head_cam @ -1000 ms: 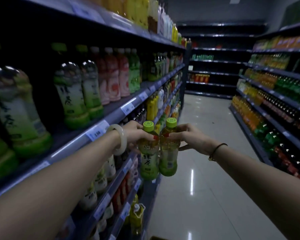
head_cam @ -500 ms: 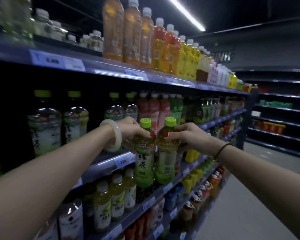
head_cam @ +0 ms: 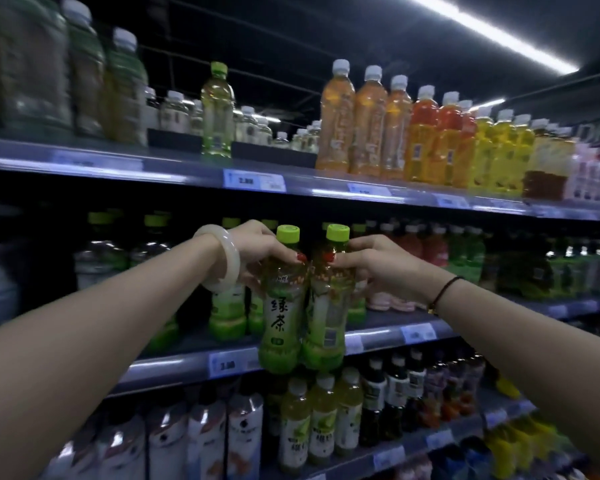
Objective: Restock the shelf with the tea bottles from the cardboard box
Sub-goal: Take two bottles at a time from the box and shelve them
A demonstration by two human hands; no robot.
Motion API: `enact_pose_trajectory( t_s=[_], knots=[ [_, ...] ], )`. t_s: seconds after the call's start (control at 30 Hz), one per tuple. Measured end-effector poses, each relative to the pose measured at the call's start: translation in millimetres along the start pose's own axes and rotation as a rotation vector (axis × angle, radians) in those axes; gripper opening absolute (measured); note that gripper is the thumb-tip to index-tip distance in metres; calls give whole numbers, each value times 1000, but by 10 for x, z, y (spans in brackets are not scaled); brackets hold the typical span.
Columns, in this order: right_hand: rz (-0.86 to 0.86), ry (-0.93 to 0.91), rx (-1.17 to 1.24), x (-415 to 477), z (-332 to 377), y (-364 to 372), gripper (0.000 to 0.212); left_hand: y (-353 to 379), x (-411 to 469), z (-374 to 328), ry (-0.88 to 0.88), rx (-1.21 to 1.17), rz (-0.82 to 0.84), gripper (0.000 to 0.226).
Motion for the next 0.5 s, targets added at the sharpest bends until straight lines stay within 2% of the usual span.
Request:
enact_pose_trajectory(
  t_s=[0.13,0.2,0.3,0.5],
  knots=[
    [45,-34,17,153,228,200,42,-307,-172,-29,6,20,-91,28],
    [63,-49,38,207,313,290,38,-428,-223,-20,0,21,-122,26],
    [81,-81,58,270,405,415,21,-575,-274,9,1,30,-165,31],
    [19,-143,76,433,469,527,17,-729,-258,25,60,46,-222,29]
  ],
)
Point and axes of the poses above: each hand's wrist, its own x-axis towards the middle knuckle, its own y-axis out of the palm, z = x × y, the point moved 9 cm from there along x, towards the middle knuckle, and after that the axes turned 11 degrees about -x, right-handed, at the moved point
